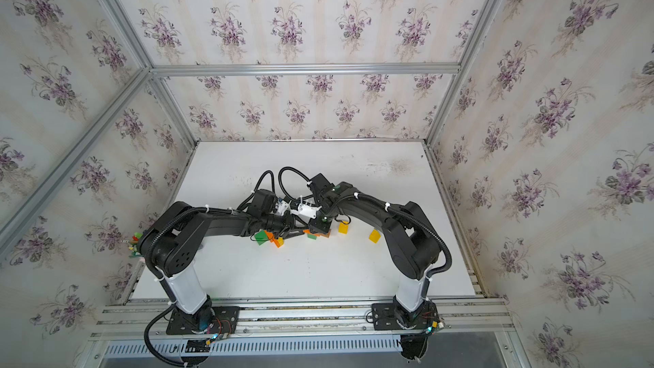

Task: Assemble a fork with lego
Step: Assemble the lego brick with the lego brick.

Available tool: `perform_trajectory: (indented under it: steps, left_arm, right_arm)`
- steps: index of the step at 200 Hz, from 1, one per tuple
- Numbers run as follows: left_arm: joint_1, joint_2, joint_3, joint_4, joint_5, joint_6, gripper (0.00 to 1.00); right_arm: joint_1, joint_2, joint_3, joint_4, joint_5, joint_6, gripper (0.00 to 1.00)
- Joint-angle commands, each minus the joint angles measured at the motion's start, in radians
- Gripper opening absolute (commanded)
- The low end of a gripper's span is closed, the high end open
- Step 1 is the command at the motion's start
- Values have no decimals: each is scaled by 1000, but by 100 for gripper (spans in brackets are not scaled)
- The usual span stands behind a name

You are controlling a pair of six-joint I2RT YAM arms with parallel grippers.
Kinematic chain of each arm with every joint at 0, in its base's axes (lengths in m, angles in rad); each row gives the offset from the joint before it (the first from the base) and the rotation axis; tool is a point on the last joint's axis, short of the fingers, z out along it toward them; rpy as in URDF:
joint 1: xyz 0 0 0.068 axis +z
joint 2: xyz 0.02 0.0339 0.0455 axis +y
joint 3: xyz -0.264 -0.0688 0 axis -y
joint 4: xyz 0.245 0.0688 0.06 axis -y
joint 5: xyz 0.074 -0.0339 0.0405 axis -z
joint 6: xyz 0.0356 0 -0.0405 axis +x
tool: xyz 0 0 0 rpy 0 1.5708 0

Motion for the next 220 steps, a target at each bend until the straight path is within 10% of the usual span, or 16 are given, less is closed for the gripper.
perform_trajectory:
  steps: [1, 220]
  left_arm:
    - [1, 14, -8, -106, -72, 9, 45]
    - [0, 19, 0, -120, -66, 15, 45]
  right_arm:
    - [8, 2, -28, -62, 14, -13, 20]
    - [21, -12, -20, 25, 61, 66, 31]
